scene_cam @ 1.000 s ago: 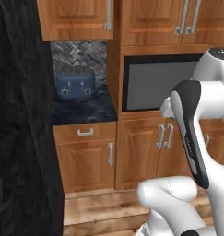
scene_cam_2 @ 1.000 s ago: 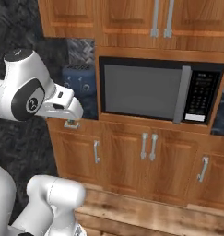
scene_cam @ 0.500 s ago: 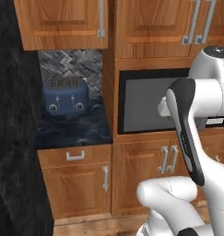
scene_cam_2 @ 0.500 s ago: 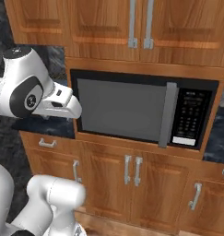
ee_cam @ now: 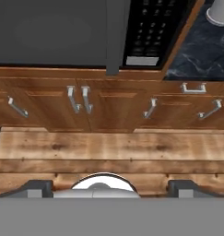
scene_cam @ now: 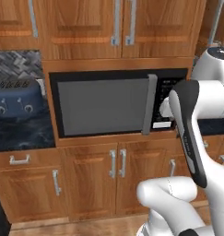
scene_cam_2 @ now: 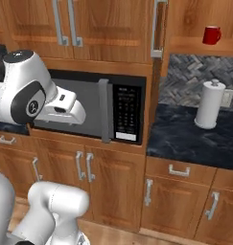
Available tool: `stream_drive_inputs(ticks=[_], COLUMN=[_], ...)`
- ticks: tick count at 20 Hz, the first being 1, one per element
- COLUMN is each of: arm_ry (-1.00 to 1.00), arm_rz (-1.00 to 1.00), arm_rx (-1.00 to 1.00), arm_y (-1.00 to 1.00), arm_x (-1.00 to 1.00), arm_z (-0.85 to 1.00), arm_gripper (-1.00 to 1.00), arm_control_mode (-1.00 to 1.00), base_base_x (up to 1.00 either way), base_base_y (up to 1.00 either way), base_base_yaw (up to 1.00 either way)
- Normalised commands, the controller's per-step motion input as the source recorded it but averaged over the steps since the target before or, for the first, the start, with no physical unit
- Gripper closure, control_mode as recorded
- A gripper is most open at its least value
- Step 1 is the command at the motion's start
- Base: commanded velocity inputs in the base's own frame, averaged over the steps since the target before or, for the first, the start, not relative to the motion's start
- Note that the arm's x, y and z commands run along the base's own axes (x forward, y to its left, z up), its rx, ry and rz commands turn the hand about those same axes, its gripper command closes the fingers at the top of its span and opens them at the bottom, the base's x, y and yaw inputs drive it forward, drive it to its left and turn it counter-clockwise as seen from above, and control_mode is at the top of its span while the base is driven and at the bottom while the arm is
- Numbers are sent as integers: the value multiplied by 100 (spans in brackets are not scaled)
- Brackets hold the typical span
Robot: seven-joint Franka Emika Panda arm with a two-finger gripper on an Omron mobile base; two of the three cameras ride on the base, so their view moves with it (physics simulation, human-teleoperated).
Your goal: There is a tray on the dining counter. Grab the cup, mug, and pitcher and place them on the tray. The pitcher may be placed next to the tray if it cannot fit the tray.
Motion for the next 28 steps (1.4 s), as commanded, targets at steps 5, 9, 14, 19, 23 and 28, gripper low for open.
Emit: stream_drive_inputs(ticks=[5, 9, 14, 19, 23, 28], arm_ry=[0, 0, 0, 0, 0, 0], arm_rz=[0, 0, 0, 0, 0, 0], arm_rx=[0, 0, 0, 0, 0, 0], arm_y=[0, 0, 0, 0, 0, 0], arm_x=[0, 0, 0, 0, 0, 0], arm_z=[0, 0, 0, 0, 0, 0], arm_gripper=[-100, -100, -100, -100, -100, -100], arm_control_mode=[100, 100, 100, 100, 100, 100], base_base_x=[-46, -23, -2, 5, 70, 95], base_base_y=[-100, -100, -89, -71, 0, 0], base_base_yaw=[0, -6, -3, 0, 0, 1])
